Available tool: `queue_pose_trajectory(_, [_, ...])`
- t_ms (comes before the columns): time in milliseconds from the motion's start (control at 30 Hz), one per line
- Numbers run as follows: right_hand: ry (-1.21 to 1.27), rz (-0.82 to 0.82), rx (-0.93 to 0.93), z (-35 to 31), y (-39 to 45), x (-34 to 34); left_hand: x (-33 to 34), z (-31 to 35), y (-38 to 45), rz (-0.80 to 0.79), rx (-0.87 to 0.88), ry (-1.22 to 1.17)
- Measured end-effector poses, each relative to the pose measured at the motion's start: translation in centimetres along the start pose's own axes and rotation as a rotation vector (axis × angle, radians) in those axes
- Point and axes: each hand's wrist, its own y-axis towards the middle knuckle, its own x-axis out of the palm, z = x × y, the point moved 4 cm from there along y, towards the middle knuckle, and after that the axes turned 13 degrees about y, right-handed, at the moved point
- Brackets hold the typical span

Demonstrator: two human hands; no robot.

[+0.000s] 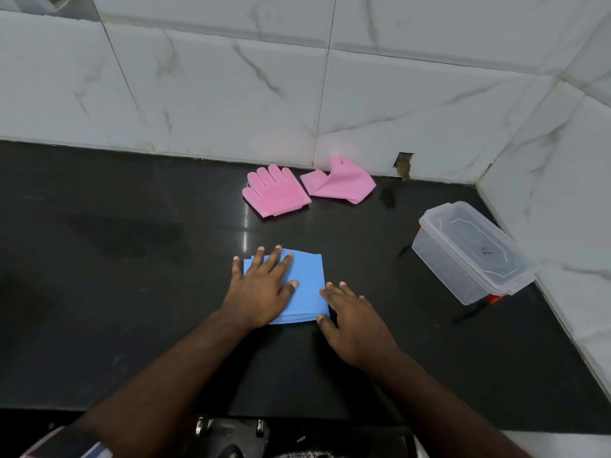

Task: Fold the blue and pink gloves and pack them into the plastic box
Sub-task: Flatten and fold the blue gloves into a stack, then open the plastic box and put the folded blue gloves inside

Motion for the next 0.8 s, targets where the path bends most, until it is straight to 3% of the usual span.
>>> queue_pose_trajectory(267, [0.071,0.098,0.023,2.2,-0.9,-3.2,-4.1,5.7,0.0,0.165,0.096,0.002])
queue_pose_trajectory(467, [0.172,0.295,0.11,5.9,-2.1,-10.5,-4.1,13.4,1.3,0.125,0.227,-0.147])
queue_pose_trajectory(700, [0.067,0.547,0.257,13.6,-1.8,-20.5,-4.6,20.1,4.7,0.033,0.259,-0.301])
queue_pose_trajectory(800, [0.112,0.521,0.392,17.3,-1.6,-23.0,-4.8,22.0,5.6,0.0,0.233,-0.383])
